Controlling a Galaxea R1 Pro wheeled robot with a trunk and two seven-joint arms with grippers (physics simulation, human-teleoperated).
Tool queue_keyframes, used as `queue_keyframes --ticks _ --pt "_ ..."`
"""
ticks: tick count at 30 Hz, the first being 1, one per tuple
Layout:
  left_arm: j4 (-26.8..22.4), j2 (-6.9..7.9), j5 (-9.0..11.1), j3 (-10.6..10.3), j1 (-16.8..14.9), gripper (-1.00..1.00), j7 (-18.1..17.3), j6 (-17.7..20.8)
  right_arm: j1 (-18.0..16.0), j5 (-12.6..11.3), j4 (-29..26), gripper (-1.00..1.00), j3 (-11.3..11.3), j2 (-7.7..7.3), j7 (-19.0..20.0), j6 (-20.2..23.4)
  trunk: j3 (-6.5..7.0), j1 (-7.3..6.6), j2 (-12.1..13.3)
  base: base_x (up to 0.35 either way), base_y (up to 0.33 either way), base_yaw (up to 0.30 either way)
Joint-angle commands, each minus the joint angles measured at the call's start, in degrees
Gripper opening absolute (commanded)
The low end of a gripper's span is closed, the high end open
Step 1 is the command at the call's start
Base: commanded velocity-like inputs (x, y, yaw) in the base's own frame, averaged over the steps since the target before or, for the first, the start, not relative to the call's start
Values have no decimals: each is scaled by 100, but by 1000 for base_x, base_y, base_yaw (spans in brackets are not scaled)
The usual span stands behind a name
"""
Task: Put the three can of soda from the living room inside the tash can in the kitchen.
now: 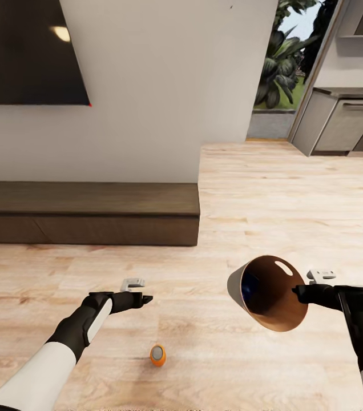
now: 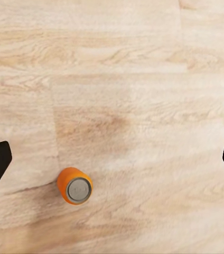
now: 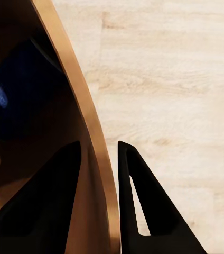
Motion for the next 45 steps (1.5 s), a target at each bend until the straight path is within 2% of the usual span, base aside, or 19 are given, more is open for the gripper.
queue_keyframes --ticks 1,21,23,25,32,36,37,40,41,45 --pt "0 0 0 0 0 100 3 0 -3 -109 -2 -100 0 -2 37 37 -8 0 0 0 0 0" --pt "-16 -25 2 -3 -6 100 85 37 -19 -109 65 -100 -30 -35 0 39 -185 0 0 0 0 0" --pt "-57 -34 13 -2 -11 100 86 183 -32 -114 121 -100 -45 -66 7 44 -203 0 0 0 0 0" --pt "-50 -44 30 -1 -29 100 98 658 -48 -115 166 -100 -53 -166 17 268 -220 0 0 0 0 0" --pt "-51 -68 33 -6 -66 100 122 894 -64 -111 222 -100 -19 -229 8 536 -390 131 -241 0 0 0" --pt "-63 -63 33 0 -421 100 184 1162 -183 -110 276 -100 -6 -299 11 601 -498 219 -401 0 0 0" --pt "-57 -61 39 11 -567 100 206 1420 -311 -112 290 -100 -4 -361 22 624 -525 241 -442 0 0 0" --pt "-46 -62 48 28 -705 100 225 1704 -454 -125 330 -100 -19 -483 52 667 -605 307 -562 0 0 0" --pt "-32 -64 47 38 -756 100 232 1799 -513 -132 421 -100 -31 -568 65 685 -632 329 -602 0 0 0" --pt "-10 -64 35 42 -811 100 241 1779 -589 -136 656 -100 -9 -676 56 706 -739 417 -762 0 0 0"
